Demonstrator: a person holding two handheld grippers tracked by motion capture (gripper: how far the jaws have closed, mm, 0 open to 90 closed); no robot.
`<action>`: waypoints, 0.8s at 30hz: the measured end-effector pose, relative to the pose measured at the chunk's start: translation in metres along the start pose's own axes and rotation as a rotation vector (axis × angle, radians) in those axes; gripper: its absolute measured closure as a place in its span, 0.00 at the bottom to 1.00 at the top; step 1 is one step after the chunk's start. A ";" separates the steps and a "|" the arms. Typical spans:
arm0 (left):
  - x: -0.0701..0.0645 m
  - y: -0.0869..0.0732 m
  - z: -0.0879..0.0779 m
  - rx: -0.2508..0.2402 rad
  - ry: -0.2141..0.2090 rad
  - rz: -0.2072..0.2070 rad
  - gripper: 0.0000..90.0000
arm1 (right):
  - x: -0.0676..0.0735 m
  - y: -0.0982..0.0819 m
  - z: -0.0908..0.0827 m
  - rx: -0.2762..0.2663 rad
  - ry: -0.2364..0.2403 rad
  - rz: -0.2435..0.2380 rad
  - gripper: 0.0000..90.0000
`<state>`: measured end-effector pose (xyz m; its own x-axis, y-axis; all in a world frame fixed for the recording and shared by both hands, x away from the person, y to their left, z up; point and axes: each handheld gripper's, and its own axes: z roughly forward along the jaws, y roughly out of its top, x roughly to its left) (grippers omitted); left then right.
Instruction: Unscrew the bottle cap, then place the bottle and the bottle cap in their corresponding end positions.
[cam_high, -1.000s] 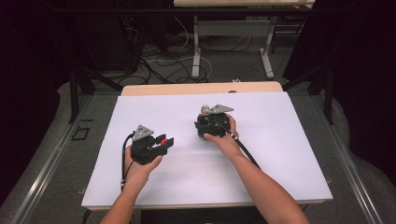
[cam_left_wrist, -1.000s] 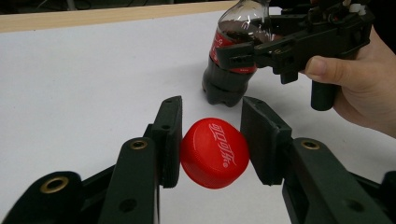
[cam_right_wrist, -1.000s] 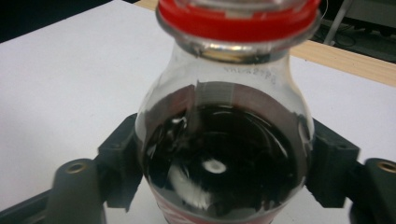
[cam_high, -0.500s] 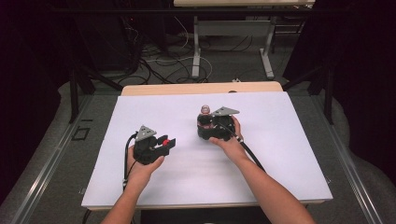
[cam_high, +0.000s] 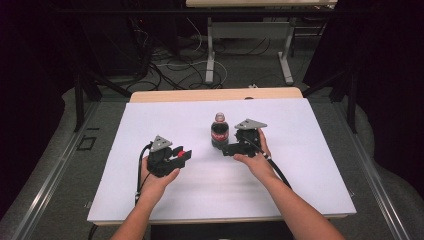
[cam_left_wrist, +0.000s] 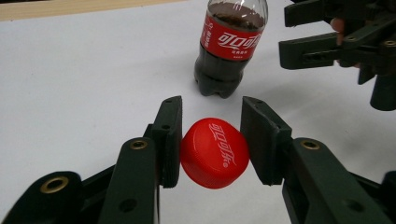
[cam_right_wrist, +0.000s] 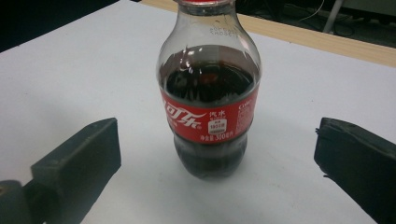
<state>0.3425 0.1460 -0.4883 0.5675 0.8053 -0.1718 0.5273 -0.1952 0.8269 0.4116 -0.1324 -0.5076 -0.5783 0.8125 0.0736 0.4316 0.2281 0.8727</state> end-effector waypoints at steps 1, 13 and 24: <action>-0.001 0.000 0.000 0.007 -0.003 0.000 0.67 | 0.000 -0.001 -0.003 -0.002 -0.001 -0.002 0.00; -0.017 0.001 0.021 0.021 -0.050 0.027 0.67 | -0.004 -0.017 -0.043 0.009 -0.043 -0.035 0.00; -0.042 -0.007 0.047 0.039 -0.117 0.068 0.67 | -0.023 -0.025 -0.069 -0.017 -0.066 0.012 0.00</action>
<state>0.3451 0.0870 -0.5121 0.6716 0.7190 -0.1790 0.5078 -0.2707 0.8178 0.3662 -0.1938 -0.4983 -0.5256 0.8491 0.0526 0.4265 0.2095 0.8799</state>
